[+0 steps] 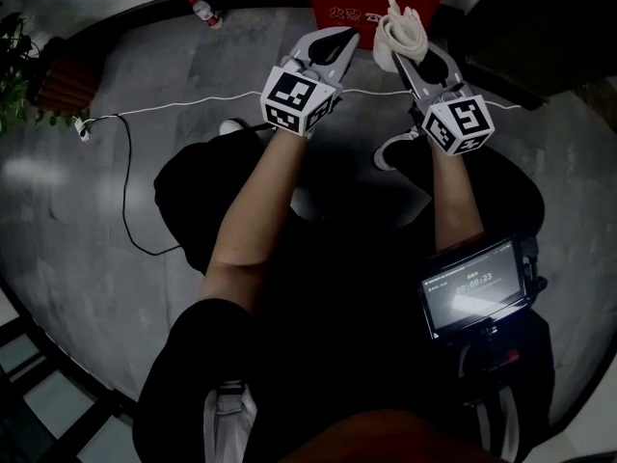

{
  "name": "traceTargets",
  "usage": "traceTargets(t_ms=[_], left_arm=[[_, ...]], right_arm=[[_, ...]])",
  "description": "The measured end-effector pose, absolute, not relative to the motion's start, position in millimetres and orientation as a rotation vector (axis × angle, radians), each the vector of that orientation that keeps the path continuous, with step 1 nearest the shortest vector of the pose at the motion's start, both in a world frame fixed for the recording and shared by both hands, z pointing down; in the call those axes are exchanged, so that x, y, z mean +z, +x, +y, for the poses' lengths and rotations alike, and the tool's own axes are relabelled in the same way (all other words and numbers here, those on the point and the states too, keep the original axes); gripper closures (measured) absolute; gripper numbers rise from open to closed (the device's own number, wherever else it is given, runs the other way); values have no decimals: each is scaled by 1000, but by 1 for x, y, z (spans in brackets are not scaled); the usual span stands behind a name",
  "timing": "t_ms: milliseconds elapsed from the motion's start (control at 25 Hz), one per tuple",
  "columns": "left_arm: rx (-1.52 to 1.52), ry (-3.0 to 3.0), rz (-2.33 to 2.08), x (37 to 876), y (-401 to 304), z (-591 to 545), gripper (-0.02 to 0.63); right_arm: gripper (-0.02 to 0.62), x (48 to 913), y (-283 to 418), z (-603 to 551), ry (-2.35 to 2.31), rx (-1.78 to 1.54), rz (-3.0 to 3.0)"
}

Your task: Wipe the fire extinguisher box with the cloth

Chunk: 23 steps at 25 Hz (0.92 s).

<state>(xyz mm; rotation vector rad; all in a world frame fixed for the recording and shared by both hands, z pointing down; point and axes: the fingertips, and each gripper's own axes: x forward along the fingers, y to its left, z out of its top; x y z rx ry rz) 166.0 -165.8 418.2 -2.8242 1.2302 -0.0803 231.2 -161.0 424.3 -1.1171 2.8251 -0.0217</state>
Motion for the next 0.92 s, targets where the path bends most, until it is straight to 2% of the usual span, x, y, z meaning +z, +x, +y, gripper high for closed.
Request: traceTargets(t_ms=[920], left_arm=[[-41, -2890, 1250, 429, 179, -168, 604]], right_arm=[[488, 435, 236, -160, -1164, 3, 2861]])
